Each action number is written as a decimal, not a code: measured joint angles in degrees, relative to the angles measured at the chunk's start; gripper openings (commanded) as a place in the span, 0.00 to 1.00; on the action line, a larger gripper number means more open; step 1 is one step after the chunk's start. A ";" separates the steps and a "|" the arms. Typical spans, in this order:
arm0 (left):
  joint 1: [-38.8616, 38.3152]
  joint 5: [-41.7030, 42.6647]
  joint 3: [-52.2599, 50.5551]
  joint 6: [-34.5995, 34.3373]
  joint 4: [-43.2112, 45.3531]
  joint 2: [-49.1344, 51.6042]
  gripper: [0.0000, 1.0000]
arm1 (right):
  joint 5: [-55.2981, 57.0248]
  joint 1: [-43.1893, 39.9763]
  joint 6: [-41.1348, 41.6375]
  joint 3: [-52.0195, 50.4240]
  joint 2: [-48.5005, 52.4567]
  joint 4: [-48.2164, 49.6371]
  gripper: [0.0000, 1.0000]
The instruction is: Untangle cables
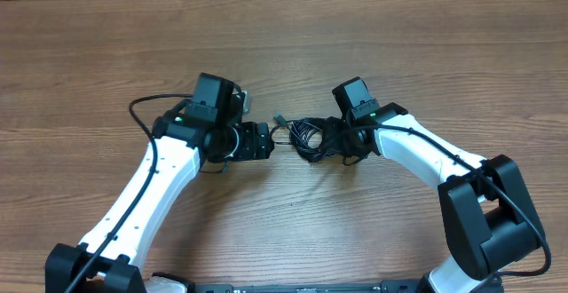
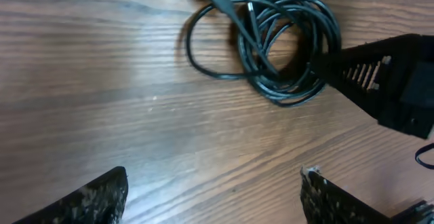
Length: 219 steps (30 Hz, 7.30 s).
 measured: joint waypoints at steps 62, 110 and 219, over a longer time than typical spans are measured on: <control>-5.97 -1.42 1.14 -6.69 8.55 5.27 0.54 | -6.73 -2.16 -3.80 0.00 0.00 -2.69 0.04; 1.70 1.22 1.95 -10.43 -2.91 9.05 0.04 | -8.02 -2.16 -6.45 0.00 0.00 -2.43 0.65; -8.57 4.13 9.05 -8.26 4.79 25.97 0.04 | -0.39 0.11 4.81 -0.42 0.15 -8.66 0.04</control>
